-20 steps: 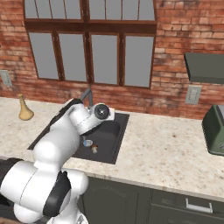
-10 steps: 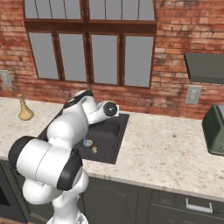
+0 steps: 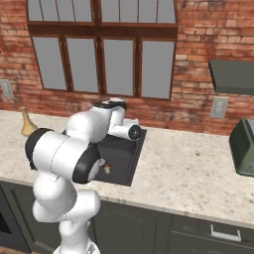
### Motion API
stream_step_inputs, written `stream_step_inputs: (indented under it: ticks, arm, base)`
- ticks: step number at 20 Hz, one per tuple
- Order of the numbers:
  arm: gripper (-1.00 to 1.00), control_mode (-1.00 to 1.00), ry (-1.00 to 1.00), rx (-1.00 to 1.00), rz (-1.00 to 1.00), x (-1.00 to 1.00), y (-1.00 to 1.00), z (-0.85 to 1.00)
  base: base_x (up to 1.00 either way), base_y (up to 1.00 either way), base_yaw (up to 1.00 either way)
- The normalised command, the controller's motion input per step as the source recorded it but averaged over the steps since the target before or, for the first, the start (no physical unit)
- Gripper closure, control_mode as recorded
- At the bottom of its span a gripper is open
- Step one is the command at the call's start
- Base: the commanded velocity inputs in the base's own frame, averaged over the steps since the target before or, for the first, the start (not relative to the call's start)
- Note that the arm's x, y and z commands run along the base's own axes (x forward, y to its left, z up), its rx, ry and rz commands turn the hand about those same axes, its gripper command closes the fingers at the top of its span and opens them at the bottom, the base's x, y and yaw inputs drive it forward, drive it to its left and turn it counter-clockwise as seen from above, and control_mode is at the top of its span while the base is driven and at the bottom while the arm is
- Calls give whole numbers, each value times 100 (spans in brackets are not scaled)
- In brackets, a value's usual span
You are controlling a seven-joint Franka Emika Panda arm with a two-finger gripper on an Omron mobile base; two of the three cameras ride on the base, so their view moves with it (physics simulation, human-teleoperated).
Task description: Turn on the sink faucet. Then move the mushroom from the counter to the sink. Turn off the sink. Move the vegetable from the sink to the pot next to the stove. Finally move the pot to the rear right burner.
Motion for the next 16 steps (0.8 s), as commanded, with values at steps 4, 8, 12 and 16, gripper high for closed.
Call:
stream_step_inputs:
  ticks: [4,8,12,16]
  arm:
    - [-100,-100,-18,0,17,46,-6,-22]
    - [-100,-100,-10,0,16,32,-8,-13]
    - [-100,-100,-4,0,10,18,0,-9]
    - [-100,-100,0,0,9,45,0,-16]
  base:
    - [0,0,0]
    - [0,0,0]
    - [0,0,0]
    - [0,0,0]
